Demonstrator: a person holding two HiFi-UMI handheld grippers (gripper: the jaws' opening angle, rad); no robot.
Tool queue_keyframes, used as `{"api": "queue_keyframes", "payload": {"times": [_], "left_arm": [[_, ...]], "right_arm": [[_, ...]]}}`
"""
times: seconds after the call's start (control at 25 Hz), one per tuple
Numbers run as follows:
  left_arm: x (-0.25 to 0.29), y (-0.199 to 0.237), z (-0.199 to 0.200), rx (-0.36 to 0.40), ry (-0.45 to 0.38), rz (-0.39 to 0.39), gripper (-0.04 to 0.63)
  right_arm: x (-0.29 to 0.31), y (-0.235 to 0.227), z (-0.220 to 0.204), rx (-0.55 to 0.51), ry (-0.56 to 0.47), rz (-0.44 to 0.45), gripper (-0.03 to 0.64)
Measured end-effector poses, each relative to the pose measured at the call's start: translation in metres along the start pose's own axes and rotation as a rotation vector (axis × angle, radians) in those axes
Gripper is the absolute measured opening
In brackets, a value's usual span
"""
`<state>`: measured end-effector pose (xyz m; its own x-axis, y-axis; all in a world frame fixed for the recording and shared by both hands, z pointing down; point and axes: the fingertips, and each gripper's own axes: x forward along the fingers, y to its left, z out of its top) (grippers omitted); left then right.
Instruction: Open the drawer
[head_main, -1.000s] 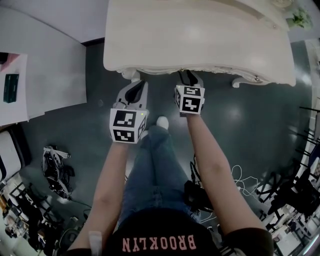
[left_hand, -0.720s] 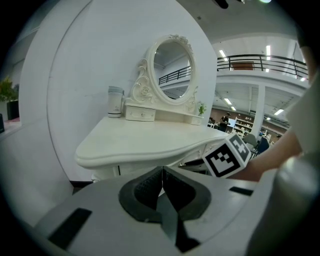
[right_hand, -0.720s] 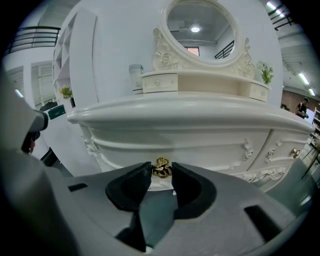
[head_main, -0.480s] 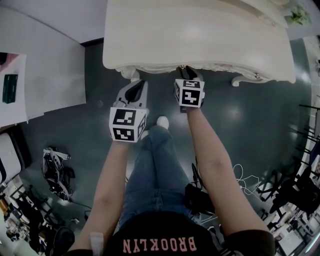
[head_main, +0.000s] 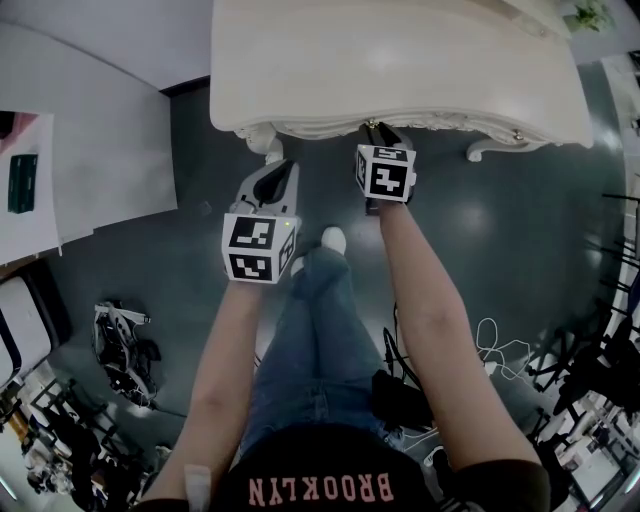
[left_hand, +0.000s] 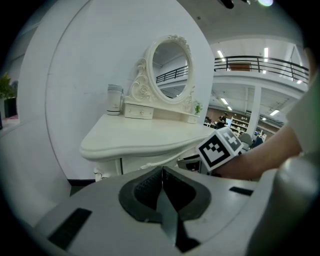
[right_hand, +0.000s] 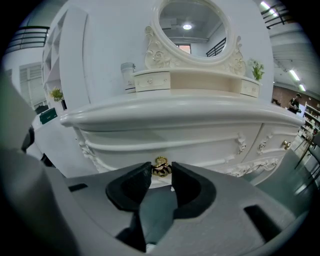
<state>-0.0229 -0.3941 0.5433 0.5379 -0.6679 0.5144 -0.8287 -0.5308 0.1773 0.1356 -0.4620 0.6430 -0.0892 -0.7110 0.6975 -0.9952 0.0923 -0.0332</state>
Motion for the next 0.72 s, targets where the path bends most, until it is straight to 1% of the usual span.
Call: {"api": "queue_keyframes", "payload": {"times": [0.36,0.72], "left_arm": [[-0.008,-0.002,-0.003,0.014,-0.012,-0.038,0.005],[-0.016,-0.01,-0.019,0.023,-0.003,-0.091,0.006]], "right_arm": [[-0.017,0.004,-0.016,0.001,-0.003,-0.012,0.112],[-0.034,0.007,-0.033,0.018,-0.013,-0.027,0.112]]}}
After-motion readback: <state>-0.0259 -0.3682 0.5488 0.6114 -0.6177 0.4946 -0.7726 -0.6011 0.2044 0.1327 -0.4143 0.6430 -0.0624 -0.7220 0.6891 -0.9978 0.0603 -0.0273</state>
